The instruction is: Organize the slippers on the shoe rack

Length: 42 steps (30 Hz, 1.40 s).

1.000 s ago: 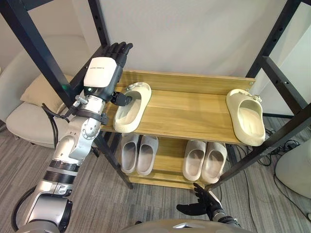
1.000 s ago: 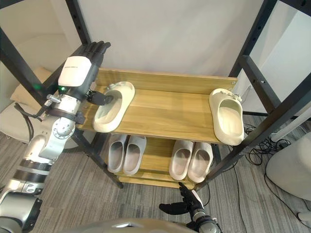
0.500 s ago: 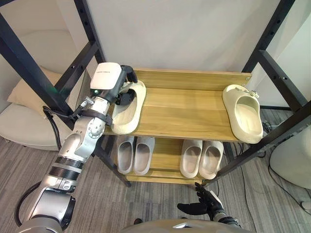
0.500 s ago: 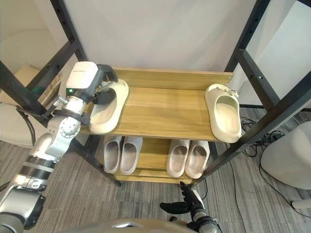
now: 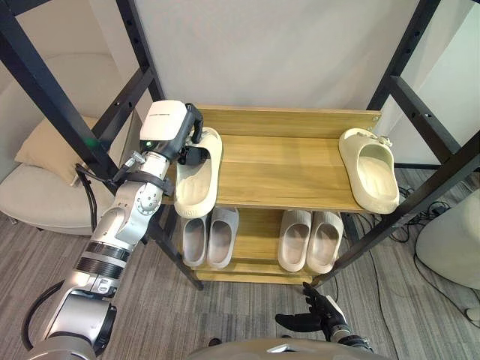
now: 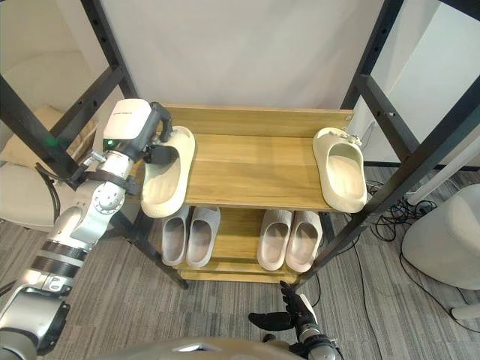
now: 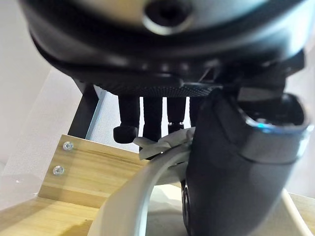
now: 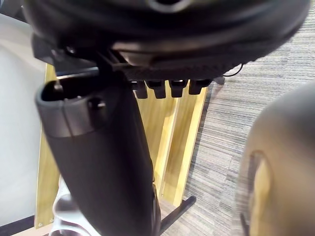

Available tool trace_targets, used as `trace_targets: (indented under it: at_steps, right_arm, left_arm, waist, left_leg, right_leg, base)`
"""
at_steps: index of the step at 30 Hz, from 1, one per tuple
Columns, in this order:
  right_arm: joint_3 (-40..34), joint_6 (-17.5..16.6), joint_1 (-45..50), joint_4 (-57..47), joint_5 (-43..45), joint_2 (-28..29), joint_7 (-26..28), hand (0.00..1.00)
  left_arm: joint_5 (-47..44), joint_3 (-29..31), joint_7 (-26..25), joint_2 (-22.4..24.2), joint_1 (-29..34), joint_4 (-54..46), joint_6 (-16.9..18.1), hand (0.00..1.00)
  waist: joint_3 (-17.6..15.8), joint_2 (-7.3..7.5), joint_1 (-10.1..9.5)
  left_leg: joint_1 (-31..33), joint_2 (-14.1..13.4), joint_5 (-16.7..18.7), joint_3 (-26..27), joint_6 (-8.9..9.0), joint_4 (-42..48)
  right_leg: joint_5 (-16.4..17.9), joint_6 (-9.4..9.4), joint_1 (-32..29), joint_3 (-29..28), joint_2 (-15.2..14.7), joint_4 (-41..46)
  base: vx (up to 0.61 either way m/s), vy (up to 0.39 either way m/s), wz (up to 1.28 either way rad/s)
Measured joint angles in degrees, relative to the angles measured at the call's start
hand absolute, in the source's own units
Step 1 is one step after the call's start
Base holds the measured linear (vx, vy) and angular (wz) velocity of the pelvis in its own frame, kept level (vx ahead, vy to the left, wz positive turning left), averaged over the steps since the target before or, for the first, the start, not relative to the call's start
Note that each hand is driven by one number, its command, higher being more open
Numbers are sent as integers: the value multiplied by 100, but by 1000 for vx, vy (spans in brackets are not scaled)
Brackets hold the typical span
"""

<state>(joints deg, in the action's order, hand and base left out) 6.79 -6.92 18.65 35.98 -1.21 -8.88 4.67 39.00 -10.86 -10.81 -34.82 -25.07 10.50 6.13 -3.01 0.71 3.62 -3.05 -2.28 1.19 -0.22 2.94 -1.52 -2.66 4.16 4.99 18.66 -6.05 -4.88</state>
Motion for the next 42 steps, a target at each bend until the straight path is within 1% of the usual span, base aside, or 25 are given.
trace_targets:
  at_steps: [6,10,13,16,19,22,25,29,33,36,42]
  right_arm:
    - [-3,-1,-39,-1,3,-8,-9,100]
    - [-5,-1,-47,-10,5,-20,-25,100]
    - [-12,-9,-53,-42,12,-31,-25,100]
    - [-108,-9,-53,-46,18,-40,-59,100]
    - [-117,-10,-60,-54,30,-87,-128,100]
    - [-117,-9,-54,-53,36,-100,-155,100]
    - [-117,-10,-54,-65,39,-100,-159,100]
    - [-118,-10,-41,-124,127,-115,-164,100]
    - [-121,-13,-37,-156,132,-150,-165,100]
    - [-128,-13,-7,-156,132,-156,-171,100]
    - [-192,-12,53,-157,132,-146,-228,100]
  left_arm:
    - [-26,-55,0,313,-4,-191,-60,0]
    - [-43,-456,1,552,-108,-385,-56,0]
    - [-107,-645,2,741,-266,-389,-54,0]
    - [-135,-867,1,976,-538,-389,-62,0]
    - [-201,-945,0,1227,-717,-388,-71,0]
    - [-237,-1098,-15,1376,-849,-387,-127,0]
    - [-237,-1253,-16,1517,-1004,-369,-140,0]
    - [-237,-1344,-16,1630,-1230,-168,-153,0]
    - [-237,-1343,-18,1626,-1335,119,-227,0]
    - [-237,-1338,-18,1615,-1360,293,-304,0]
    - [-253,-1287,-61,1613,-1467,356,-315,0]
  waist:
    - [-59,-13,-3]
    - [-77,-24,3]
    - [-95,-51,16]
    - [-136,-99,120]
    - [-172,-140,204]
    - [-177,-145,290]
    - [-202,-144,328]
    - [-255,-170,376]
    - [-302,-199,400]
    - [-328,-185,428]
    - [-338,-178,499]
  left_leg:
    - [0,7,1,2,-1,-5]
    - [0,2,3,26,-2,-6]
    - [2,-10,7,130,-2,-19]
    - [2,-10,14,168,-9,-23]
    - [-7,-19,33,246,-8,-21]
    - [-15,-20,34,258,-8,-21]
    - [-42,-21,35,266,-8,-19]
    - [-93,-42,66,282,-14,-15]
    - [-86,-45,79,323,-13,-21]
    - [-84,-45,80,359,-12,-23]
    - [-26,-44,79,393,-12,-33]
  right_leg:
    - [2,-1,0,-30,-10,2]
    - [5,-6,-15,-57,-7,3]
    - [3,-6,-74,-164,0,5]
    - [0,-4,-93,-199,1,7]
    - [0,-4,-112,-284,8,8]
    - [5,-8,-116,-307,8,9]
    - [8,-11,-109,-342,8,11]
    - [46,-17,-111,-372,13,93]
    - [48,-15,-191,-445,10,157]
    - [45,-11,-222,-479,9,166]
    - [43,-8,-295,-498,10,167]
  base:
    - [0,0,0]
    - [-2,6,-3]
    - [-5,17,-16]
    - [11,13,-8]
    - [31,16,-13]
    - [27,7,-7]
    - [18,9,-7]
    - [-5,11,-4]
    - [-33,23,-7]
    - [-12,16,-7]
    - [8,6,-3]
